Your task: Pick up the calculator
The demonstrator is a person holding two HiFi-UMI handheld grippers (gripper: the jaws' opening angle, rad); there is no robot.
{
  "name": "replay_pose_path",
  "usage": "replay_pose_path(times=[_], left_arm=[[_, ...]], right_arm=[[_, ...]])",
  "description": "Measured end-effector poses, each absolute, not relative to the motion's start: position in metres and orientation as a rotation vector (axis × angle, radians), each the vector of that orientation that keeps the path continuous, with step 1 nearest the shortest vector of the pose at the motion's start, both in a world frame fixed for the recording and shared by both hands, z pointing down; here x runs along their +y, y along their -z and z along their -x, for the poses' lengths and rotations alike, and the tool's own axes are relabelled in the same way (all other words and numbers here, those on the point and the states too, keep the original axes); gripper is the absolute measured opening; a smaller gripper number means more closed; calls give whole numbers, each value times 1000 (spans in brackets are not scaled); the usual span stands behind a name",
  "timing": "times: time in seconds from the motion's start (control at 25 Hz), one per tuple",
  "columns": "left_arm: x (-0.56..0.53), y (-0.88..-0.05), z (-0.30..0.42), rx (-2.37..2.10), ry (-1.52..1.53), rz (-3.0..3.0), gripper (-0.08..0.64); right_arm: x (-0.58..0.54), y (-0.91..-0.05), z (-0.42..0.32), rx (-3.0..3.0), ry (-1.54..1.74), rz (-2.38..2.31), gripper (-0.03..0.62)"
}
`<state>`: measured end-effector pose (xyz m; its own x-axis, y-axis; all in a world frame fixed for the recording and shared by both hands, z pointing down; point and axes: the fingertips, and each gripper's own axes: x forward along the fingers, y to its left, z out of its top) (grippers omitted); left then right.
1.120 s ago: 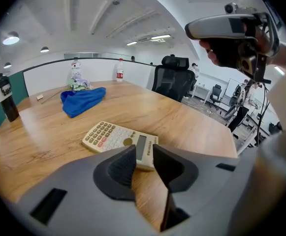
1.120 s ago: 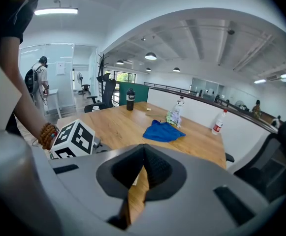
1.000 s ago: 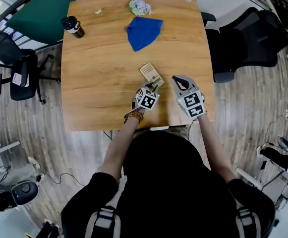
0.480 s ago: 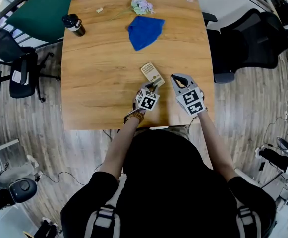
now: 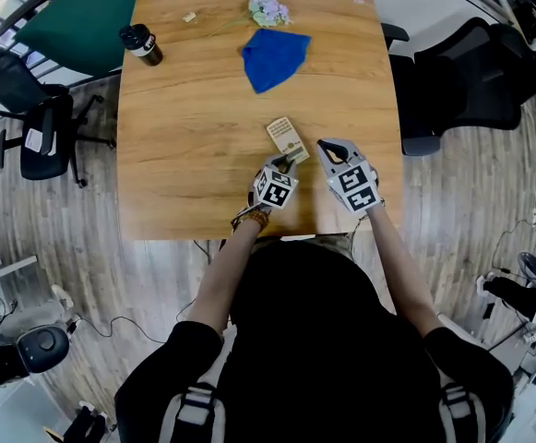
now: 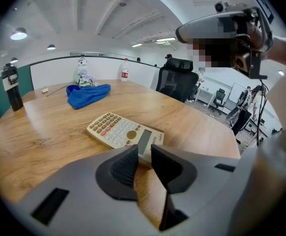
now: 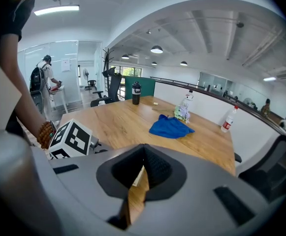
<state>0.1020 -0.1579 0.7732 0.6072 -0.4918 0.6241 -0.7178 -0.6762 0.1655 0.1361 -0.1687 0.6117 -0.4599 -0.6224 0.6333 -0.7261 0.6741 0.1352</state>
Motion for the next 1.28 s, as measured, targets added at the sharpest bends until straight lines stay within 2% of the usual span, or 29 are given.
replay_pose_path(times=[0.12, 0.68, 0.92, 1.28], left_arm=[[-158, -773, -100, -967, -747, -2425, 94], [-157, -771, -94, -944, -667, -2420, 87], [-156, -769, -93, -930, -627, -2402, 87], [-155, -769, -92, -912, -611, -2390, 87]], right_arm=[[-169, -619, -133, -2218, -222, -1022, 8], [-157, -675, -129, -2166, -385, -899, 118], [-159, -711, -138, -2123, -535, -929, 173], [-167, -760, -140, -2092, -726, -942, 213]])
